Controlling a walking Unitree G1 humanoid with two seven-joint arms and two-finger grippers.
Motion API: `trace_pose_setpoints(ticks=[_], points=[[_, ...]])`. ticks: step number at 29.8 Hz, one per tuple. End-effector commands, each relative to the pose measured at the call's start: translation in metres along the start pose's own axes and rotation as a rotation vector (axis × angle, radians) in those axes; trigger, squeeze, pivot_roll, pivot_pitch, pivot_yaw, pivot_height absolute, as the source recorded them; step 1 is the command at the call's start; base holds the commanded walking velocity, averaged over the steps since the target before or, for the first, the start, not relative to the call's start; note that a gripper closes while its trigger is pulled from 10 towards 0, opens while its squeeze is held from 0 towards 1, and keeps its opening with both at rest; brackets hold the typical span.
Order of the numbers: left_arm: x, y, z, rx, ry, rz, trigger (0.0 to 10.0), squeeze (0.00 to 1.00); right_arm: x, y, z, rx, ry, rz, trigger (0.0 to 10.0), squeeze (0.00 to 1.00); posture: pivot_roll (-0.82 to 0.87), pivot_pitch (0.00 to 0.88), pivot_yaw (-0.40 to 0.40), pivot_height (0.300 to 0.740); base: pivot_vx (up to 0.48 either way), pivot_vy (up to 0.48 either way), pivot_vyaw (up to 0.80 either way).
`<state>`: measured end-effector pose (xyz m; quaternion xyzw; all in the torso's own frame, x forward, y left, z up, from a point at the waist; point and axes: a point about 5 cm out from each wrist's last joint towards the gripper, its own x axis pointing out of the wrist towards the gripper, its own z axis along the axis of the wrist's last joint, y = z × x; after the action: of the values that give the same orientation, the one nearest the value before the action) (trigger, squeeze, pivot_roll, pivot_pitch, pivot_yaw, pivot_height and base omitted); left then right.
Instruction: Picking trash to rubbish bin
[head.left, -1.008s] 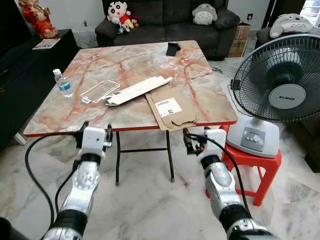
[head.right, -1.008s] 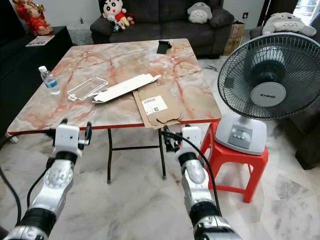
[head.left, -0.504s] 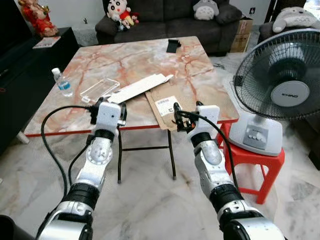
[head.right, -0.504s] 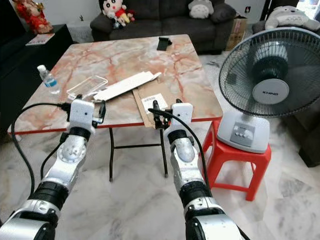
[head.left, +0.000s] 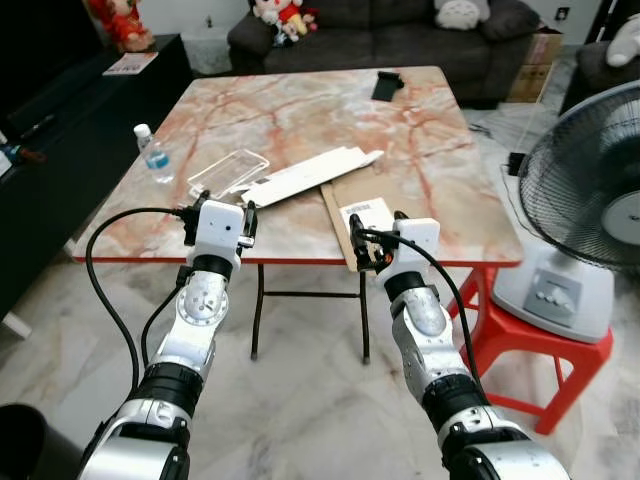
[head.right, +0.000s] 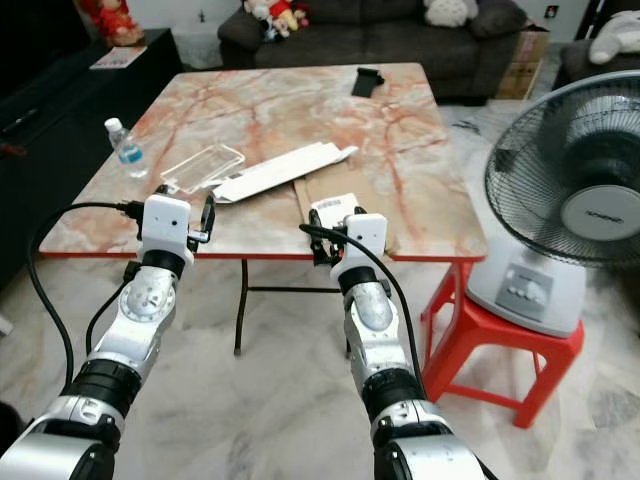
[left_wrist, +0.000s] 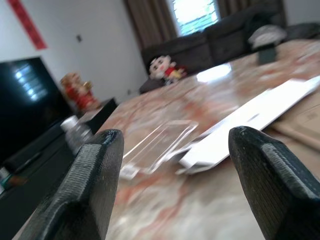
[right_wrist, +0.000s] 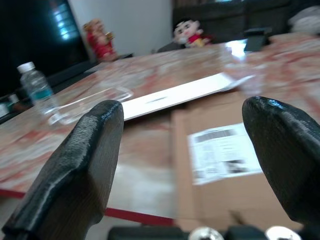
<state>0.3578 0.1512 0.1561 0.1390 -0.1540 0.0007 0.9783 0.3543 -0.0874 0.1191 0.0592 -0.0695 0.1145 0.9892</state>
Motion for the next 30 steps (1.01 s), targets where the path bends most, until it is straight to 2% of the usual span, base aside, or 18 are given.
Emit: trace_pose_setpoints(ticks=[1,22,30], points=[[-0.002,0.005,-0.005,-0.008,0.031,0.020,10.0,0.00,0.003,0.007,0.004,0.013,-0.014,0.019,10.0,0.00,0.02,0.000,0.073,0.740,0.322,0.000,0.00],[-0.011,-0.001,-0.011,-0.017,0.048,-0.016,10.0,0.00,-0.001,0.014,-0.002,0.039,0.000,0.040,10.0,0.00,0.01,0.000,0.094,0.740,0.331,0.000,0.00],[-0.015,-0.001,-0.015,-0.020,0.062,-0.025,10.0,0.00,-0.002,0.018,-0.003,0.017,-0.002,0.059,10.0,0.00,0.01,0.000,0.110,0.740,0.332,0.000,0.10]])
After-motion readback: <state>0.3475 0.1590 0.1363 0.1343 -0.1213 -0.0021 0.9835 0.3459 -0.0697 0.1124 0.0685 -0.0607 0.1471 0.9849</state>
